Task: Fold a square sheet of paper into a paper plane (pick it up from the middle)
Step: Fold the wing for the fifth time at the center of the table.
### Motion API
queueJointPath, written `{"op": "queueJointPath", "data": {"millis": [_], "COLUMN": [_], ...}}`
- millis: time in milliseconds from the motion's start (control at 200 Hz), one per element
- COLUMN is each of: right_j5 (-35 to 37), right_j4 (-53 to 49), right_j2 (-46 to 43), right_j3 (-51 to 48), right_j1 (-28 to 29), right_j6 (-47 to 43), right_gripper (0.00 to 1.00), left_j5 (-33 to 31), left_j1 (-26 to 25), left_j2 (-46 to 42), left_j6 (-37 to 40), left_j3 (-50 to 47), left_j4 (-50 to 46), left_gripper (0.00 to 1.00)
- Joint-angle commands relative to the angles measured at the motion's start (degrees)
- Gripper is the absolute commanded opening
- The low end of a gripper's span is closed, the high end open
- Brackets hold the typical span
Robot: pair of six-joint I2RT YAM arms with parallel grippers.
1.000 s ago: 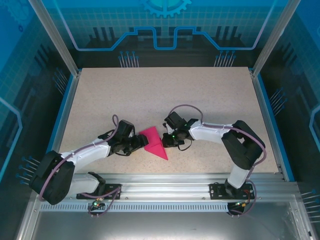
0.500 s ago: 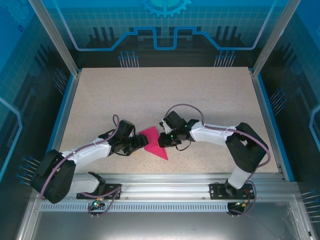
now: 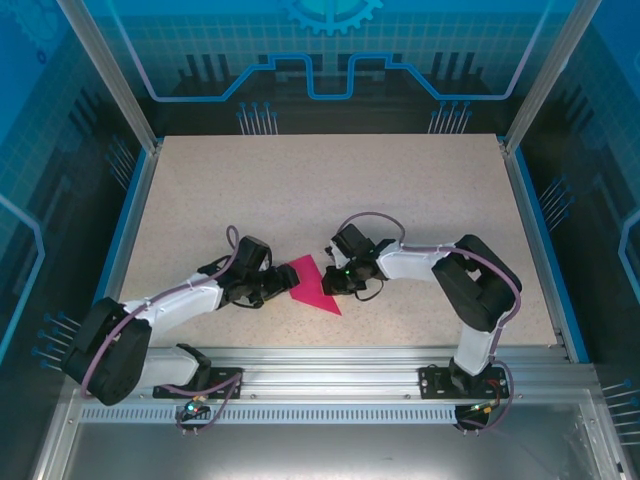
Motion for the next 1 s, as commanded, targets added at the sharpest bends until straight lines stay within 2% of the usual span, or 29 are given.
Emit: {"op": "queueJointPath", "data": {"millis": [0, 370, 750, 995], "right_j5": [-2.8, -7.4, -8.5, -8.3], "right_j4": [3.3, 10.8, 14.8, 15.3], "right_j2": [1.2, -0.2, 0.9, 1.2], "right_j3": [-2.6, -7.4, -9.4, -10.6], "right_j1": [-1.9, -3.9, -5.1, -5.5], "right_j6": [1.0, 4.3, 7.0, 7.0], "right_gripper": [0.13, 0.14, 0.14, 0.14], "left_j5": [2.2, 4.1, 4.2, 4.4], "left_j1": [0.4, -0.6, -2.6, -3.5], "left_j2": [1.4, 5.3, 8.4, 8.8], "left_j6": [-0.1, -2.6, -5.2, -6.2], "left_j3": [1.8, 2.9, 3.0, 3.1], "left_j4": [0.2, 4.1, 7.4, 10.3], "left_gripper": [0.75, 0.74, 0.73, 0.64]}}
